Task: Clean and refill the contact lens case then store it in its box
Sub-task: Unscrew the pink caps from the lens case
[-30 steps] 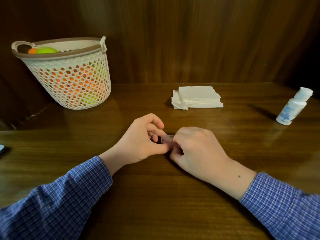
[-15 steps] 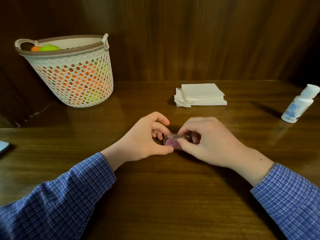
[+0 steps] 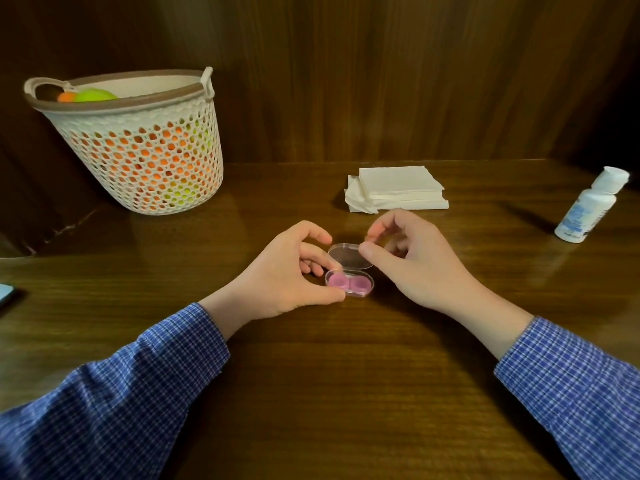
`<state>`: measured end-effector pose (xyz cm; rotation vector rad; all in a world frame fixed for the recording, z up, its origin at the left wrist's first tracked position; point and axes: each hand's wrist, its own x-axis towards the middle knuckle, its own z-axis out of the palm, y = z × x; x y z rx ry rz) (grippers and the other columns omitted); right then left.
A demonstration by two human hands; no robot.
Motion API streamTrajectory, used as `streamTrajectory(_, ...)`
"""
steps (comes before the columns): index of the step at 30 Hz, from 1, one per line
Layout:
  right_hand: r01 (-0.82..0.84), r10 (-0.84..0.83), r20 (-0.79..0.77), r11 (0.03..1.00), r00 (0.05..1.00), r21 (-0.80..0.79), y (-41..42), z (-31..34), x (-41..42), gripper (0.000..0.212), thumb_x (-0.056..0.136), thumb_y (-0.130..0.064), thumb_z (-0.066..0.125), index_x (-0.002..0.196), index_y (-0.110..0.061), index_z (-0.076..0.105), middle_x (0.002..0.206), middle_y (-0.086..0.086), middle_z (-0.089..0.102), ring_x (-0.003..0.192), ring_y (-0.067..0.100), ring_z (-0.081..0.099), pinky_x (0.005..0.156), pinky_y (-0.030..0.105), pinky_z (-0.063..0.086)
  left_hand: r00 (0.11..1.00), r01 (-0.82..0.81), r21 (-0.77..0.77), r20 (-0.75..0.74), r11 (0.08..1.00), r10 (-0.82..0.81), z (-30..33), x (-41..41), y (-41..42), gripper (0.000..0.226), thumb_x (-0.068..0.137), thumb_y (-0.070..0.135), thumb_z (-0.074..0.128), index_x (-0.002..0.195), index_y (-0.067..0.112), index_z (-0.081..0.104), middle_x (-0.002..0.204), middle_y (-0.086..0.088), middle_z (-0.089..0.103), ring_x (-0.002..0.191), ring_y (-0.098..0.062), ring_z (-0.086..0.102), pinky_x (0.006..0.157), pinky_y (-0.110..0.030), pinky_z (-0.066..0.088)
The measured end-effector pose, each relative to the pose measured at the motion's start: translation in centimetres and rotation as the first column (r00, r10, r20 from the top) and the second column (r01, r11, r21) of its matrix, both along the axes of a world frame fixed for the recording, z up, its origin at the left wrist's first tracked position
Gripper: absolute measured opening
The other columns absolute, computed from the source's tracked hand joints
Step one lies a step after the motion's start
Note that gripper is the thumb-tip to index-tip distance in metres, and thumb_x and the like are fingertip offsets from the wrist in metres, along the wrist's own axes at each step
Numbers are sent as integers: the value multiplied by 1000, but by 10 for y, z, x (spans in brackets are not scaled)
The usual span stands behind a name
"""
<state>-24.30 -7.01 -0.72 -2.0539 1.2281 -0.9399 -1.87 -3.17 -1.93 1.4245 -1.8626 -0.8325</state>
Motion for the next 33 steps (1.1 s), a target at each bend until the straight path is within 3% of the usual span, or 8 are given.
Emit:
streamTrajectory(3, -6, 9, 28, 995, 1000, -104, 3, 5, -7, 14, 87, -35, 74, 84, -38, 62, 83, -16, 64, 82, 1, 60, 64, 5, 48, 997, -72, -40, -11, 997, 72, -3, 2, -1, 75, 68, 34, 95, 128, 32, 50, 101, 22, 76, 95, 0, 71, 77, -10, 54)
streamTrajectory(6, -165, 162, -66, 985, 985, -41, 6, 6, -10, 9, 86, -35, 74, 79, -37, 69, 84, -19, 68, 80, 1, 63, 65, 8, 48, 995, -96, -49, -12, 994, 96, -5, 4, -3, 79, 67, 36, 96, 130, 33, 48, 101, 22, 75, 96, 2, 69, 76, -8, 53)
streamTrajectory(8, -209, 209, -157, 978, 965, 19, 6, 3, -8, 3, 86, -39, 74, 84, -39, 72, 81, -18, 69, 81, -1, 63, 65, 8, 49, 996, -91, -57, 2, 994, 91, -7, 4, -4, 80, 67, 37, 96, 131, 32, 48, 100, 17, 74, 98, 3, 68, 76, -8, 52)
streamTrajectory(12, -179, 181, -169, 984, 969, 28, 5, -4, -4, 7, 87, -41, 76, 92, -42, 71, 75, -16, 69, 72, -5, 62, 58, 8, 47, 996, -80, -71, 18, 994, 82, -10, 3, -4, 79, 66, 40, 95, 130, 32, 50, 101, 15, 72, 98, 3, 66, 75, -8, 51)
streamTrajectory(20, -144, 148, -245, 989, 958, 33, 3, -7, 0, 28, 90, -43, 71, 117, -34, 75, 77, -16, 70, 82, -9, 61, 55, 7, 47, 998, -66, -75, 15, 995, 68, -9, 1, -2, 80, 64, 49, 94, 129, 38, 48, 105, 31, 67, 100, 5, 65, 76, -6, 50)
streamTrajectory(23, -145, 148, -269, 989, 952, 33, 3, -7, 0, 24, 90, -44, 71, 113, -36, 76, 77, -18, 70, 83, -12, 59, 53, 8, 45, 997, -75, -75, 9, 994, 76, -8, 0, -1, 81, 61, 53, 92, 128, 40, 48, 106, 31, 67, 100, 6, 65, 75, -5, 50)
streamTrajectory(27, -160, 169, -236, 986, 957, 56, 1, -7, -1, 5, 88, -44, 73, 92, -42, 73, 77, -22, 69, 74, -10, 60, 58, 3, 42, 997, -77, -77, 12, 994, 78, -7, 0, -1, 80, 63, 51, 92, 128, 39, 48, 106, 32, 67, 100, 8, 65, 75, -5, 51)
streamTrajectory(33, -173, 180, -198, 983, 964, 55, 1, -7, -2, 7, 86, -39, 78, 90, -36, 73, 81, -24, 67, 66, -7, 60, 62, -1, 40, 996, -82, -90, 23, 993, 84, -8, 1, -1, 77, 65, 47, 94, 128, 36, 51, 102, 18, 71, 99, 7, 65, 74, -5, 50)
